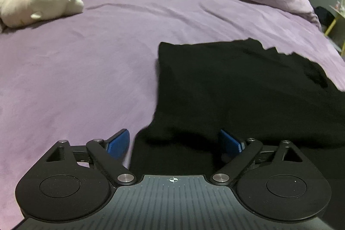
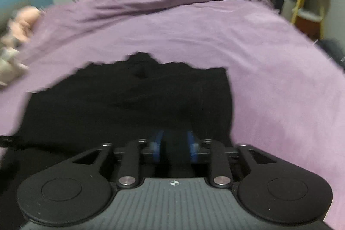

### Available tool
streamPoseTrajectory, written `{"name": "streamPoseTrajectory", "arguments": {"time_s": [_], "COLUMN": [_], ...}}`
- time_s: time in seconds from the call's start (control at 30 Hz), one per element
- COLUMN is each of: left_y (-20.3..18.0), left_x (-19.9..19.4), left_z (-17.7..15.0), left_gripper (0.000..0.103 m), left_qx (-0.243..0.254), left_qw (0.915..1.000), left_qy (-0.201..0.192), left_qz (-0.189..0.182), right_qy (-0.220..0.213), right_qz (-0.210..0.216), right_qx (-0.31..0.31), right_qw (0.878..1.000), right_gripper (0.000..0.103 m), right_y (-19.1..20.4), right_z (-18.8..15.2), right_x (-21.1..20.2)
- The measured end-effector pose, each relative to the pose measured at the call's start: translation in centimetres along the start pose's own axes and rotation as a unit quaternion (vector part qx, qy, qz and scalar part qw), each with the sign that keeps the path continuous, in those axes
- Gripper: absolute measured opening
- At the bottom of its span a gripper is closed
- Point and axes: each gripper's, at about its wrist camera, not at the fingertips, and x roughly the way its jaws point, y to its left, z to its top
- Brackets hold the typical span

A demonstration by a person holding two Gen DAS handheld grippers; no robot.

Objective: Fold small clothes

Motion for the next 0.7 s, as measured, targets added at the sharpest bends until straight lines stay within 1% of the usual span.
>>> {"name": "streamPoseTrajectory", "arguments": {"time_s": [0.03,0.07,0.13,0.2,0.27,0.33,0.37,0.43,0.47,0.57,0.63,0.7], "left_y": [0.2,0.4,1.2,2.1,3.3,4.6,5.3,6.8,7.5,8.9,9.3,9.4], "left_x": [-1.0,-1.8,-4.0,-6.5,-9.5,-12.1,-13.4,-15.5,-16.2,-16.8,-16.7,-16.9], "left_z": [-0.7,-1.3,-3.3,-5.4,-7.8,-9.8,-10.8,-12.7,-13.5,-15.1,-15.8,-16.7], "left_gripper": [0.091,0.091,0.091,0.091,0.091,0.091,0.091,0.091,0.091,0.089,0.085,0.083], "left_qx": [0.011,0.021,0.046,0.065,0.071,0.067,0.059,0.034,0.018,-0.022,-0.051,-0.07], "left_qw": [0.9999,0.9997,0.9988,0.9978,0.9974,0.9977,0.9982,0.9994,0.9997,0.9987,0.9964,0.9944], "left_qy": [0.0,0.0,0.004,0.01,0.013,0.013,0.01,0.009,0.016,0.029,0.041,0.046], "left_qz": [0.01,0.015,0.014,0.01,0.006,0.002,0.001,-0.001,-0.005,-0.035,-0.054,-0.065], "right_qy": [0.006,0.01,0.022,0.038,0.054,0.064,0.068,0.082,0.08,0.069,0.073,0.078], "right_qz": [0.008,0.006,-0.007,-0.016,-0.028,-0.039,-0.045,-0.083,-0.086,-0.069,-0.048,-0.027], "right_qx": [0.002,0.0,-0.004,0.007,0.013,0.007,0.005,-0.002,0.001,0.035,0.063,0.076], "right_qw": [1.0,1.0,1.0,0.999,0.998,0.997,0.997,0.993,0.993,0.995,0.994,0.994], "right_gripper": [0.041,0.041,0.041,0.041,0.041,0.041,0.042,0.044,0.044,0.044,0.044,0.044], "right_y": [0.0,-0.1,-0.4,-1.6,-2.8,-3.7,-4.0,-4.6,-4.9,-6.1,-6.6,-6.4], "right_z": [-1.1,-2.5,-5.2,-8.2,-10.7,-12.9,-13.6,-14.6,-14.8,-15.2,-15.6,-16.1], "right_x": [-1.3,-2.9,-5.9,-9.3,-12.3,-15.3,-16.5,-18.2,-18.9,-20.0,-19.7,-19.2]}}
